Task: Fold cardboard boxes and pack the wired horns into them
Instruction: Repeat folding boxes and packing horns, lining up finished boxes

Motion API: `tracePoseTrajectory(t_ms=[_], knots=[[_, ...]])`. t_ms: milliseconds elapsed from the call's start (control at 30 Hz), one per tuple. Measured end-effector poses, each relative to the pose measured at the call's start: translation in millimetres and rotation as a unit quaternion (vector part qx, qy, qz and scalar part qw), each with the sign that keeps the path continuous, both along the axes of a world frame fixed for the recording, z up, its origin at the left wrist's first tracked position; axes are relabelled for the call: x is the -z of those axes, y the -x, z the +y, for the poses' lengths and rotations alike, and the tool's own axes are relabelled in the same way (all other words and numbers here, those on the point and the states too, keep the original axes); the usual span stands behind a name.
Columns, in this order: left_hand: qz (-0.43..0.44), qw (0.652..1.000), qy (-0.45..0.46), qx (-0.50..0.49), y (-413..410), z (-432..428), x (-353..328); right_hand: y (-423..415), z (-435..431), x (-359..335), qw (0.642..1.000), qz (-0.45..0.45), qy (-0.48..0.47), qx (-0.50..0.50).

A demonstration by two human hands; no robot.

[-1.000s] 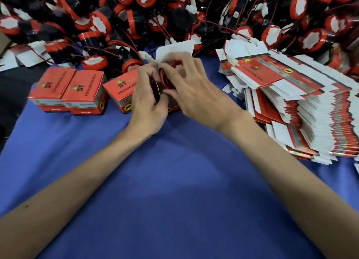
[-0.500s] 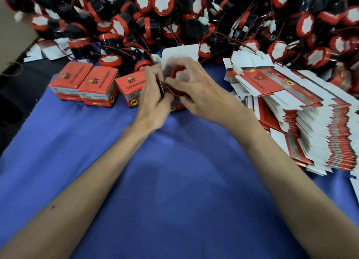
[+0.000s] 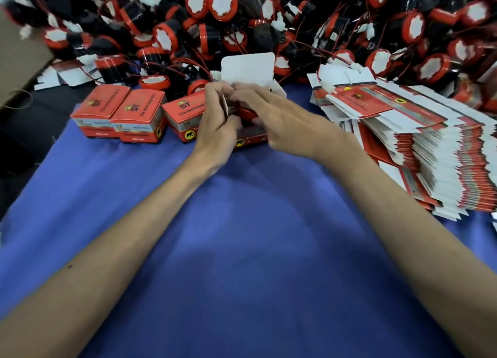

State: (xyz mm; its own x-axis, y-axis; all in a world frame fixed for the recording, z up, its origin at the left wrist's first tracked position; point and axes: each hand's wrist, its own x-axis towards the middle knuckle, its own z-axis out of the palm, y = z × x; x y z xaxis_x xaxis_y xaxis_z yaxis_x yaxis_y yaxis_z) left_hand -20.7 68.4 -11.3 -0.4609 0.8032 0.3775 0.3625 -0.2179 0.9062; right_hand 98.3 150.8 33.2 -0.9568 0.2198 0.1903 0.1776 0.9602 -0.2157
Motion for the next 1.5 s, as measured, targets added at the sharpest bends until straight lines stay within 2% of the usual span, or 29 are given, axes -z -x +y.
tracePoseTrajectory(t_ms=[167, 433, 667, 800, 933, 1100, 1267, 1400, 1500], knots=[[0.015, 1.0, -0.003, 0.013, 0.0, -1.2, 2.4, -3.2, -0.4, -1.0, 0.997, 0.012, -0.068, 0.036], [0.014, 0.999, -0.008, 0.036, -1.4, -0.7, 1.8, -4.2, 2.9, -7.3, 0.999, -0.038, -0.005, -0.006], [0.006, 0.999, -0.022, 0.049, 2.7, 0.0, 3.2, -1.9, 4.5, -12.2, 0.998, 0.057, 0.035, 0.009], [-0.02, 0.997, -0.024, 0.067, 2.3, -2.6, 3.5, -4.2, 2.4, -11.0, 0.994, 0.07, 0.085, 0.009], [-0.007, 0.997, -0.024, 0.073, 0.9, -6.2, -0.2, -15.5, 12.2, -19.6, 0.971, 0.028, 0.238, 0.015], [0.028, 0.998, -0.021, 0.05, 2.5, -3.2, 3.9, -7.2, 5.8, -6.5, 0.981, 0.077, 0.171, 0.038], [0.035, 0.998, -0.011, 0.053, 5.0, 0.4, 1.5, 3.4, 1.5, 2.0, 0.994, 0.089, 0.045, 0.05], [0.044, 0.998, 0.0, 0.045, 4.1, 1.3, 2.5, 13.0, 2.0, 8.9, 0.992, 0.046, 0.057, 0.106], [0.038, 0.998, -0.001, 0.044, 5.1, 0.3, 3.4, 12.4, -0.1, 13.1, 0.995, 0.035, 0.038, 0.082]])
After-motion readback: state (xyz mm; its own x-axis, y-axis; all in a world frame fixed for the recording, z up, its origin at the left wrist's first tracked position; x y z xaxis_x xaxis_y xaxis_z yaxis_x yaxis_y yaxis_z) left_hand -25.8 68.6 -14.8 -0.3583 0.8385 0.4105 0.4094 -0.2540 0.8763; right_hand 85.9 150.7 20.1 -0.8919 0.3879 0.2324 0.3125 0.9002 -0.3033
